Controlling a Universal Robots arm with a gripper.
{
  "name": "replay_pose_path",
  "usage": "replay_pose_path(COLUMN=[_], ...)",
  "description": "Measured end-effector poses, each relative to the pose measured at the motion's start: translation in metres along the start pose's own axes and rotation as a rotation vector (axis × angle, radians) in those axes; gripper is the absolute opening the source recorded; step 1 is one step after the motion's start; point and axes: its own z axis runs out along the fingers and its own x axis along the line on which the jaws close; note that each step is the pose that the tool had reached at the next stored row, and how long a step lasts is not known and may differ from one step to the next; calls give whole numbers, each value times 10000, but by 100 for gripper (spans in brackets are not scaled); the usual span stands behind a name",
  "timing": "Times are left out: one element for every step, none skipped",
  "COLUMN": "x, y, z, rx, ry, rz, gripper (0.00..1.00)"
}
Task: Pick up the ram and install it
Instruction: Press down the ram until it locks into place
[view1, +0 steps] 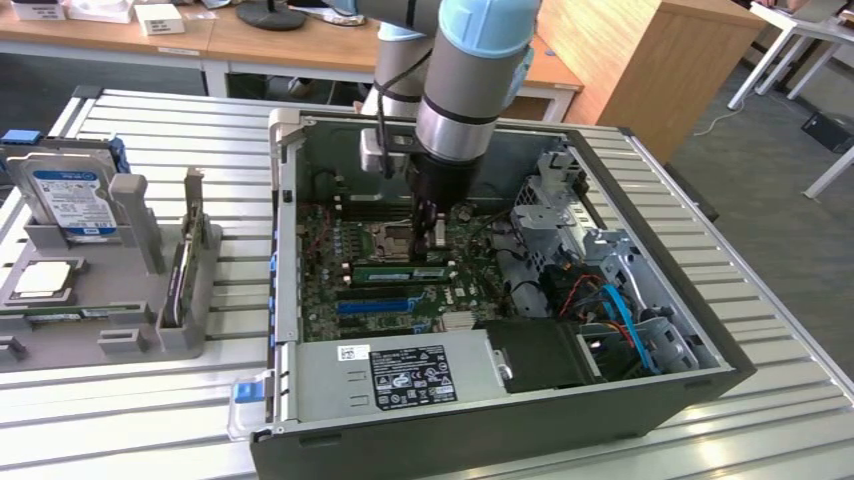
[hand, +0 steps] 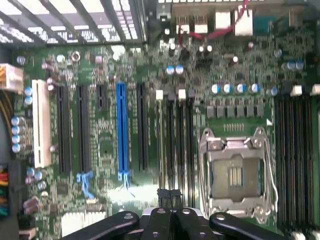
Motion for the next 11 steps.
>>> replay_pose_path(x=[1, 3, 4, 5, 7, 8, 9, 11, 12, 13, 14], y=[27, 49, 72, 100, 125, 149, 173, 196, 219, 242, 266], z=[0, 0, 0, 1, 1, 1, 1, 1, 2, 2, 2], rx=[0, 1, 0, 1, 1, 1, 1, 2, 2, 3, 3], ry=[0, 0, 1, 0, 0, 0, 0, 0, 0, 0, 0], rz=[1, 0, -1, 0, 1, 2, 2, 1, 1, 3, 4], gripper=[11, 11, 11, 11, 11, 11, 11, 11, 11, 11, 11])
